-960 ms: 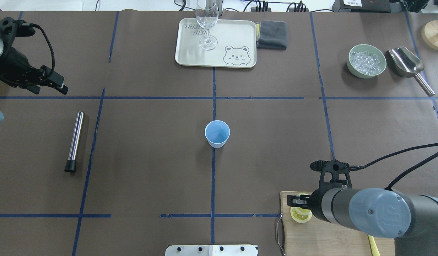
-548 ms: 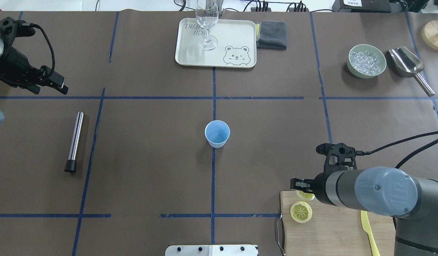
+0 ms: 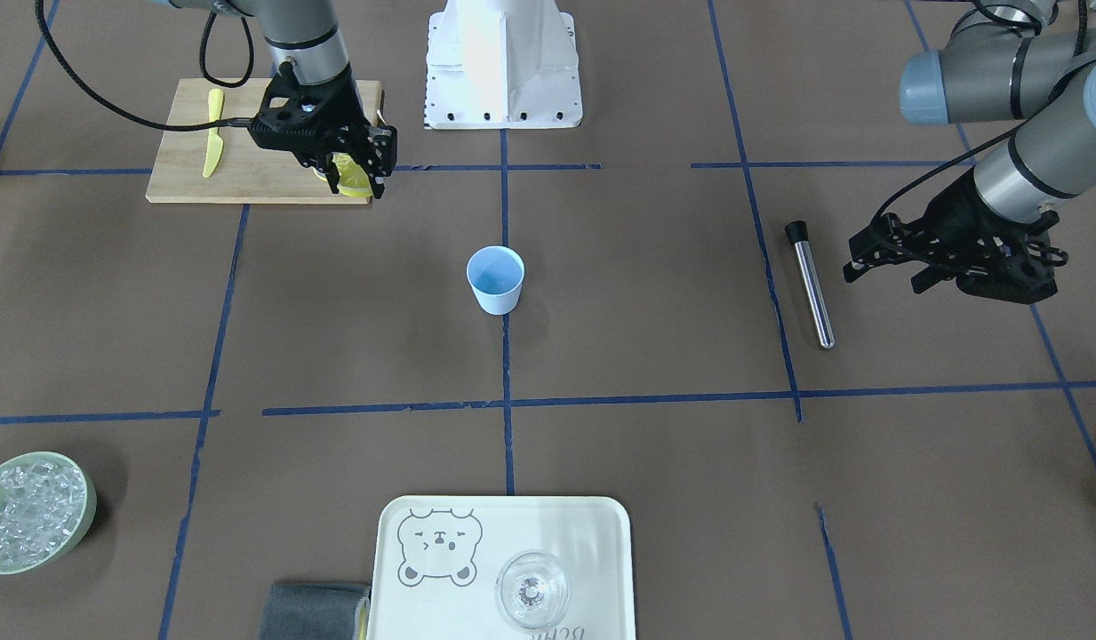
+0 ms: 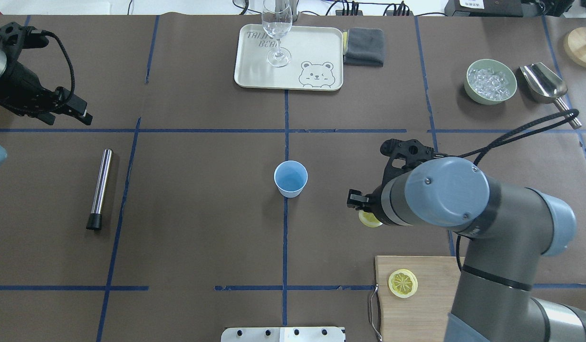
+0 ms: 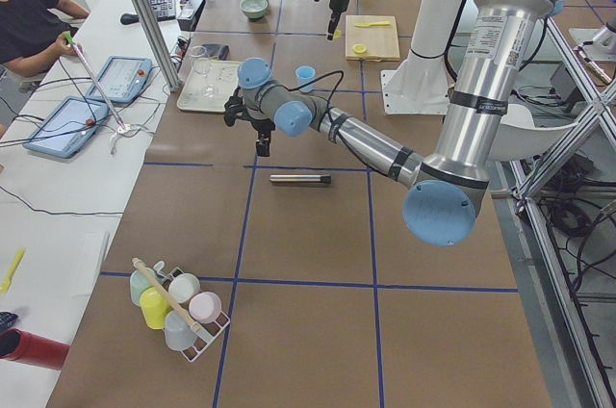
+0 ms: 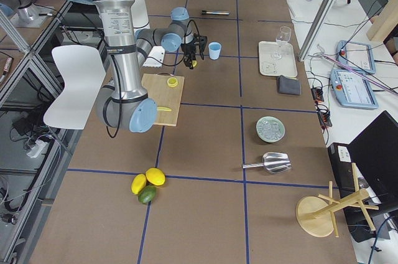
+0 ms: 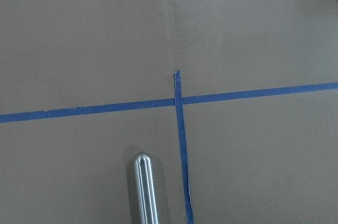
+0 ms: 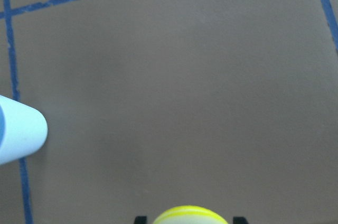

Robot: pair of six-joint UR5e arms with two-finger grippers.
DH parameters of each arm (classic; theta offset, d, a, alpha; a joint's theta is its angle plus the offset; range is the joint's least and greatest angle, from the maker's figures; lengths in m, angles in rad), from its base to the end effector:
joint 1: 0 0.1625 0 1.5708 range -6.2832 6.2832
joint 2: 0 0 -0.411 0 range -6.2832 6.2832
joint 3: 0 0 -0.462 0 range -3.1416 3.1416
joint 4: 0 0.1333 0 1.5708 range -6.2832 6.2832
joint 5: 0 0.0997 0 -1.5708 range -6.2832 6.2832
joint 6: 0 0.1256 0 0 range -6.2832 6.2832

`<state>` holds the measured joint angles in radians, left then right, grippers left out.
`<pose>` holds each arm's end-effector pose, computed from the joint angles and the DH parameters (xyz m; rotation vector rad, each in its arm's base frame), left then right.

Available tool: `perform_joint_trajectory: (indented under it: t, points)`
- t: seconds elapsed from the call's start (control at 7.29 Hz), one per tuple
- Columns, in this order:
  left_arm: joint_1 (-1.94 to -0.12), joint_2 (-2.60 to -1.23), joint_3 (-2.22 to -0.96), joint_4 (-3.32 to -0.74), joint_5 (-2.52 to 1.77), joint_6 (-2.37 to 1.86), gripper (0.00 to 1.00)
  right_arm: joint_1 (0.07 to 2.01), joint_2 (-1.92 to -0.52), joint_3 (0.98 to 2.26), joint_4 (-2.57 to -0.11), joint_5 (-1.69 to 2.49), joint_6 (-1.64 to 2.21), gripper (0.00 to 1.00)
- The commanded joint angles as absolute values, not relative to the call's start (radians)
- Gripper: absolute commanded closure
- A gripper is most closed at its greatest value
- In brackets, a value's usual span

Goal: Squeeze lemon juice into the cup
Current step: 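Lift the lemon slice with the right gripper and carry it over the blue cup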

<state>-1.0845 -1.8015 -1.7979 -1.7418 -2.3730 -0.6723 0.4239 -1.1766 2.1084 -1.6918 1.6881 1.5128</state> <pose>0.2613 -0.5862 0.3704 0.0729 0.9714 0.0810 -0.4913 -0.3518 0.1848 0.0860 -0.8160 0.2977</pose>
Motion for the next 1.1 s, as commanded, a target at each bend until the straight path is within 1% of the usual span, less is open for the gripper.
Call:
perform_joint_trajectory:
  t: [0.0, 0.41, 0.82, 0.96]
  points:
    - [-1.085, -1.801, -1.798, -1.741, -2.373, -0.672, 0.00, 0.443, -1.004, 1.967, -1.724, 1.684, 1.514, 0.39]
    - [-1.085, -1.802, -1.798, -1.743, -2.373, -0.672, 0.00, 0.452, -0.844, 1.798, -1.721, 1.683, 1.517, 0.39]
    - [-1.085, -1.801, -1.796, -1.741, -2.373, -0.672, 0.00, 0.465, -0.752, 1.683, -1.721, 1.681, 1.511, 0.40]
    - [-1.085, -1.801, -1.801, -1.741, -2.373, -0.672, 0.00, 0.475, -0.733, 1.625, -1.659, 1.680, 1.512, 0.40]
